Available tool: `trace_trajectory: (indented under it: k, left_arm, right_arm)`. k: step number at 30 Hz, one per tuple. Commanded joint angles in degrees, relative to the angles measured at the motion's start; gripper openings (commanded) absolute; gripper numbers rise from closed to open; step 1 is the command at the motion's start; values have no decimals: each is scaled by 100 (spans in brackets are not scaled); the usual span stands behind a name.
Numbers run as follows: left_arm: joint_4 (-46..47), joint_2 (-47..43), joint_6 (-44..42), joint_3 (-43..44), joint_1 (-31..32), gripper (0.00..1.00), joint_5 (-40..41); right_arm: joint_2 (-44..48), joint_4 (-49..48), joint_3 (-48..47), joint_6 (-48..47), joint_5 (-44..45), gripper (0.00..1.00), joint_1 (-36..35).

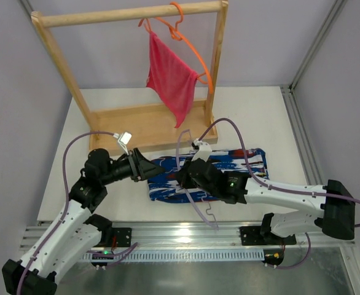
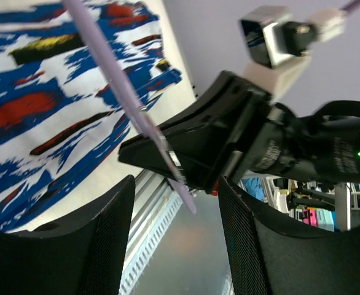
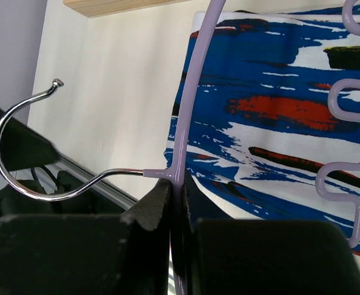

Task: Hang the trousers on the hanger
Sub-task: Pass the hanger from the left arm to the right, then place trousers on hanger

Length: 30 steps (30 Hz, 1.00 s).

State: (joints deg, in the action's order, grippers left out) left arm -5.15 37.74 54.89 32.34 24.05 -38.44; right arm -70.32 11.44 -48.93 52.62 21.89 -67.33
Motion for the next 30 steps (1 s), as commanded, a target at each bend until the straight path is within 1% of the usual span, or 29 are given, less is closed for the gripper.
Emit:
trace_trajectory:
  k: [1,3,6,7,11,13,14,15,17,20,21,22,24,25,28,30]
  left_arm:
    - [-548,129,-198,168,99,56,308]
    - [-680,146,-251,185,108,55,503]
    - [-733,181,-251,220,108,49,644]
    - [-716,164,-216,229,108,45,679]
    - [-646,172,-102,238,117,35,785]
    - [-663,234,-84,282,126,26,767]
    - [-689,304,-93,291,117,21,733]
    - [-715,313,-93,299,126,10,732]
    - [-768,340,-67,326,143,1,767]
    - [-918,340,-14,405,170,1,916]
    - [-1014,348,4,431,179,0,1012]
    - [-1093,340,30,475,187,1,1083]
    - [-1225,366,65,607,187,0,1206]
    - [-1313,383,91,659,196,0,1285]
    - [-1418,462,162,818,231,1,1426]
    - [-1428,489,223,905,258,0,1505]
  right_arm:
    - [-139,-415,-468,-50,298,4,1]
    - [-209,-415,-556,-76,255,4,9]
    - [-324,-397,-600,-112,202,4,9]
    - [-350,-388,-600,-120,210,5,1]
    - [-517,-222,-635,-217,123,7,9]
    - [-631,-134,-679,-235,114,9,1]
    - [-666,-64,-697,-261,105,9,-8]
    - [-719,-37,-715,-270,114,10,-8]
    - [-754,7,-706,-287,105,12,-8]
    - [-825,112,-802,-401,122,15,-34]
    - [-895,200,-864,-497,183,22,-61]
    - [-930,314,-951,-533,245,26,-61]
    - [-1062,770,-1284,-647,368,35,-131]
    - [-1123,1068,-1399,-752,525,41,-175]
    - [-1360,1464,-1777,-989,947,50,-429]
    - [-1554,1641,-2023,-1052,1194,54,-675]
